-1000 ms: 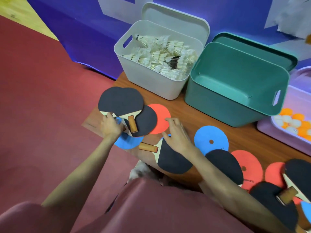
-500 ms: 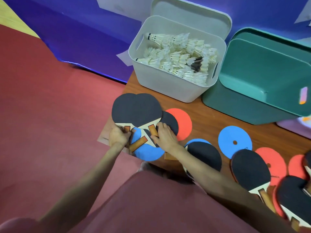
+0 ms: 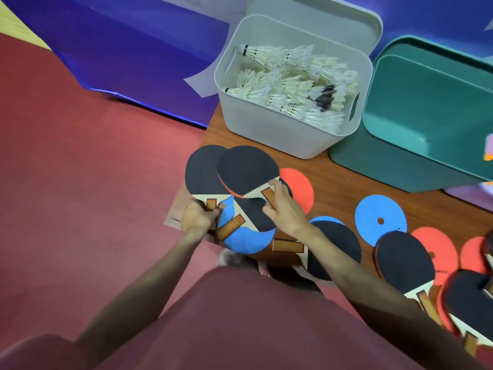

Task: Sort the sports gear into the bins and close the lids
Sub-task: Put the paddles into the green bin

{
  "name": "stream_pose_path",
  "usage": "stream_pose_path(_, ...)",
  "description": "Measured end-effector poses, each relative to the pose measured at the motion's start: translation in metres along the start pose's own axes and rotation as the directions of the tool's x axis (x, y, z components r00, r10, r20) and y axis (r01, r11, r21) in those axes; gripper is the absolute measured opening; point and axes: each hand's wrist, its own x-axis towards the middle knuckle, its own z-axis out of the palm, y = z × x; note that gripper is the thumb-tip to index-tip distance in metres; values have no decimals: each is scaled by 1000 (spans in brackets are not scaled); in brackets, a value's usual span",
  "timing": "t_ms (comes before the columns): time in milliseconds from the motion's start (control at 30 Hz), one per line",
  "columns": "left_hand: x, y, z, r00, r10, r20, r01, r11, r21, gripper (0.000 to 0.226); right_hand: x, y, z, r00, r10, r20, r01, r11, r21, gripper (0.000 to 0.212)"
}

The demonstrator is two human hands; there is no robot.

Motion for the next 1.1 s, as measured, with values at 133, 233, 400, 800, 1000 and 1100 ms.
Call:
stream_pose_path(133,2,4,-3,1000,-14,28,14,1000,3,34,-21,17,-15,994,-36,-105,41,998,46,44)
stream_pose_path(233,0,10,-5,998,-39,50,40,999,-24,31,-41,25,-24,986,-56,-157,75,990,118,44)
stream_pose_path(400,-13,20,-4,995,-46,87,66,967,-246,24,-72,34,-40,959,-108,-261,154,975,161,45)
stream_pose_path(800,-110,71,7,919,394,9,-373,878,-300,39,-118,91,-85,762,-30,-647,250,935,251,45)
stream_pose_path(1000,-131,149,24,747,664,25,-652,739,-169,42,-130,141,-139,626,85,-775,245,922,299,43)
stream_pose_path(1100,-136,210,32,692,707,143,-664,702,-258,37,-133,161,-166,551,105,-828,244,928,280,42)
